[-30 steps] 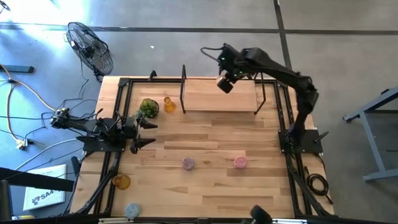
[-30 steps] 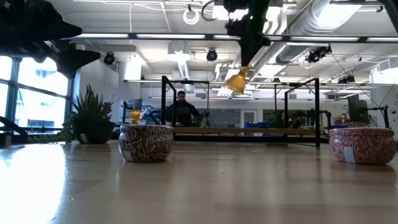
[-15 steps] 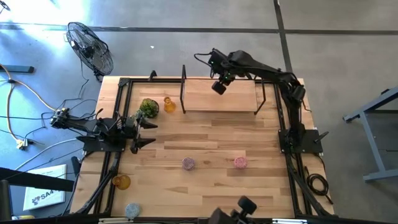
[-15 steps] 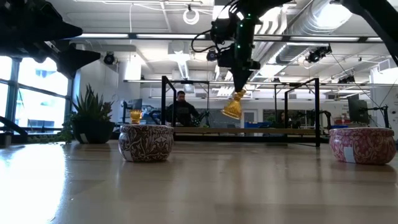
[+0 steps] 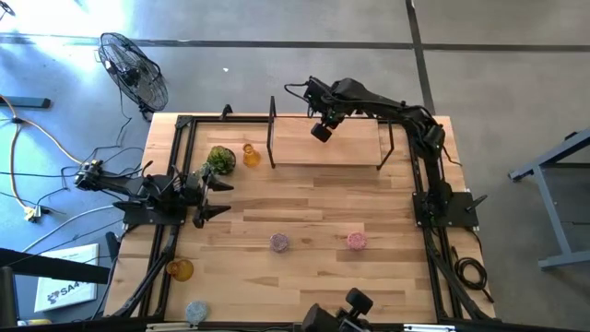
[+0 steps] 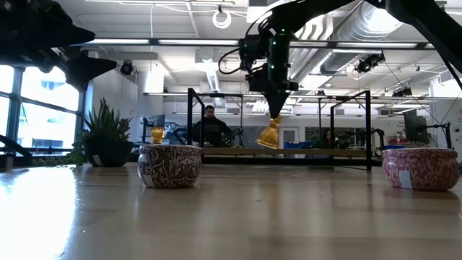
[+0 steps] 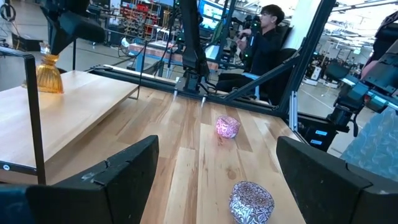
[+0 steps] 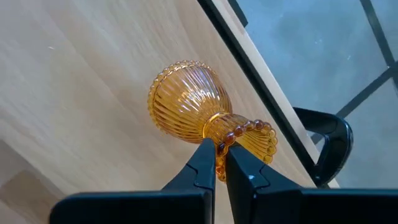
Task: Pick & Place candle stick holders
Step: Put the top right yellow candle holder on the shelf, then put the blue scented candle on the shelf
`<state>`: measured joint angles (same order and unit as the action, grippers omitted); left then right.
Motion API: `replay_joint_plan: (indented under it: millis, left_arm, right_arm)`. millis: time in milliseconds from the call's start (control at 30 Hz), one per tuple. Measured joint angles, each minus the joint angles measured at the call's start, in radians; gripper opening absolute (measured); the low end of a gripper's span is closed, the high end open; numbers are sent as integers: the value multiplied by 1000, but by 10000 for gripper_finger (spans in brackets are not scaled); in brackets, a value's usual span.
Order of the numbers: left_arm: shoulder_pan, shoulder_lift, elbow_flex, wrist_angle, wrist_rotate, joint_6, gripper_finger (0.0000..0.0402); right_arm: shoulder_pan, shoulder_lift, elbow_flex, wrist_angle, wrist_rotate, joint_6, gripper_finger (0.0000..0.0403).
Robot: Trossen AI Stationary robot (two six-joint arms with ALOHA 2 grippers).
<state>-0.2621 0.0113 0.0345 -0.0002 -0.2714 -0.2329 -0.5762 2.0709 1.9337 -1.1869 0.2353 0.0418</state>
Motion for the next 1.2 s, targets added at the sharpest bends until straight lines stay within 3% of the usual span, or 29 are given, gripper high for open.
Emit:
replay_joint_plan:
  millis: [200, 467, 833, 1200]
  left_arm:
    - [0, 0, 0, 0, 1, 0, 321]
    - [0, 0, 0, -10, 53, 0, 321]
    - [0, 0, 0, -13, 59, 0, 321]
    - [0, 0, 0, -22, 109, 0, 321]
  right_arm:
    - [0, 8, 1, 32, 2, -2, 8]
    - [1, 10, 0, 65, -42, 2, 53]
    - [1, 11, 0, 102, -85, 2, 60]
    - [1, 11, 21, 91, -86, 31, 94]
